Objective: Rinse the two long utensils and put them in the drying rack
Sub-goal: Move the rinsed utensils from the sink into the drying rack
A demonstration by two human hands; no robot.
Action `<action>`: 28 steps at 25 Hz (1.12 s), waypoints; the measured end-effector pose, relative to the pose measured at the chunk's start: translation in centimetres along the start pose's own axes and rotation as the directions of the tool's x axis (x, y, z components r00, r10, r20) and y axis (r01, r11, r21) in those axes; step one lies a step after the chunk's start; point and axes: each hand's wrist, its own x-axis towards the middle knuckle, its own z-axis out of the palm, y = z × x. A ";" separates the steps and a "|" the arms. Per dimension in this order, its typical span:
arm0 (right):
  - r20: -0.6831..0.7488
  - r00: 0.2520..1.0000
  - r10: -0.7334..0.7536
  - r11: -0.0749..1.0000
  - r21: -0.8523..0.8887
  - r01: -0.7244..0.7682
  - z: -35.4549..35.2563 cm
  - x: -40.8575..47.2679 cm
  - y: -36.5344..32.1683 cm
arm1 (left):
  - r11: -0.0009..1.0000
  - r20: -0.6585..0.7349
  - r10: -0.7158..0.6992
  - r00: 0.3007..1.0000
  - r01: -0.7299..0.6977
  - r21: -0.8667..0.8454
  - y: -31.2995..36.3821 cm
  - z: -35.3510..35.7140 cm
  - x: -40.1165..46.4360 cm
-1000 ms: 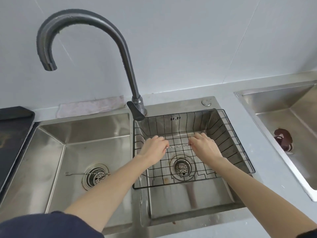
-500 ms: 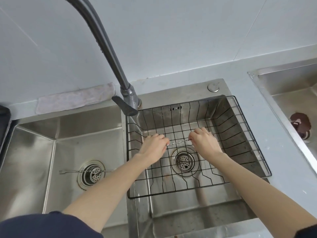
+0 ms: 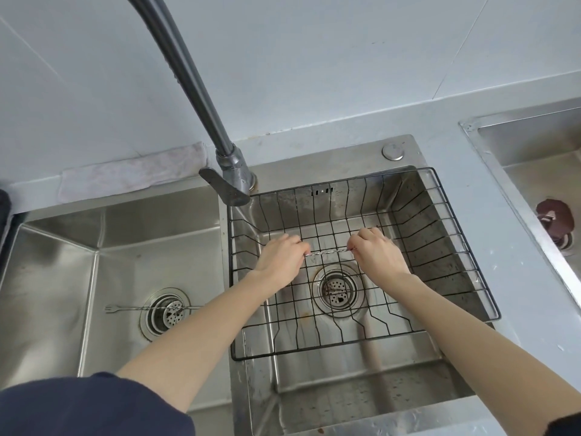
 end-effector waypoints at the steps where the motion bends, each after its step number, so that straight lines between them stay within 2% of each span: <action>1: 0.004 1.000 0.004 1.000 0.000 -0.004 0.0 0.0 0.0 | 1.000 0.008 -0.005 1.000 0.005 -0.003 0.0 0.2 0.0; 8: 0.003 1.000 0.019 1.000 0.009 -0.019 -0.1 -0.5 -0.4 | 0.998 0.018 -0.037 0.999 0.038 -0.046 0.1 0.6 -0.5; 12: 0.005 1.000 0.005 0.999 -0.044 -0.004 -1.0 -1.1 -1.0 | 0.999 -0.008 -0.049 0.999 0.049 -0.018 0.1 -0.4 -1.3; 21: -0.019 0.998 -0.058 0.989 -0.134 0.055 -5.1 -4.3 -5.7 | 0.998 -0.168 -0.066 0.984 0.067 0.001 -1.0 -3.7 -6.3; 28: -0.067 0.988 -0.137 0.989 -0.072 0.132 -6.1 -6.6 -12.6 | 0.989 -0.276 -0.151 0.949 0.144 -0.046 -4.5 -4.3 -12.6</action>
